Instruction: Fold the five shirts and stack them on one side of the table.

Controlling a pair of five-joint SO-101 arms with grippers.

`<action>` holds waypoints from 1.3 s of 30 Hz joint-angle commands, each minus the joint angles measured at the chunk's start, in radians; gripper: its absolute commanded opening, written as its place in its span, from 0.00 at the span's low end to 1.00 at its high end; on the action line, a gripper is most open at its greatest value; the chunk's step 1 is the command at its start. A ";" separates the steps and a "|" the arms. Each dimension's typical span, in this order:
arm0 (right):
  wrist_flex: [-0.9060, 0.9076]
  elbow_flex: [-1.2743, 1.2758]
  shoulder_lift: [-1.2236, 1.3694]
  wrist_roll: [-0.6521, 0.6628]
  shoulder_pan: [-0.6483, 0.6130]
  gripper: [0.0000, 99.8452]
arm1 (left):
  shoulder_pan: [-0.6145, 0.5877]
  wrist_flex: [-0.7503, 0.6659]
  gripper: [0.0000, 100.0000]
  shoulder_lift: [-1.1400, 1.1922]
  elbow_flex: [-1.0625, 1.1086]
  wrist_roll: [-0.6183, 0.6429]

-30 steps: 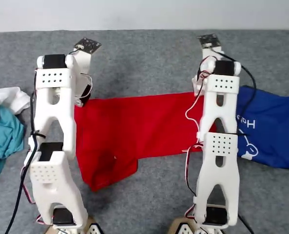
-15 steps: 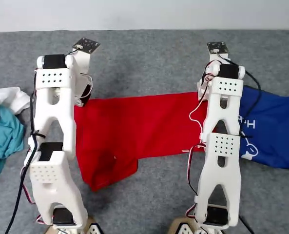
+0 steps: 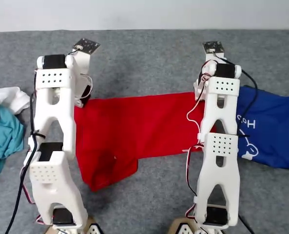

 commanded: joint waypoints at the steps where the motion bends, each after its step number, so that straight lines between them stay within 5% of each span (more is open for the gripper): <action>1: 0.008 -0.049 -0.027 0.081 -0.007 0.01 | -0.005 0.028 0.00 -0.057 0.024 0.006; 19: -0.280 -0.049 -0.027 0.144 0.002 0.01 | -0.005 0.028 0.00 -0.064 0.038 0.005; 39: -0.237 -0.044 -0.068 0.147 -0.035 0.01 | -0.005 0.026 0.00 -0.055 0.038 0.003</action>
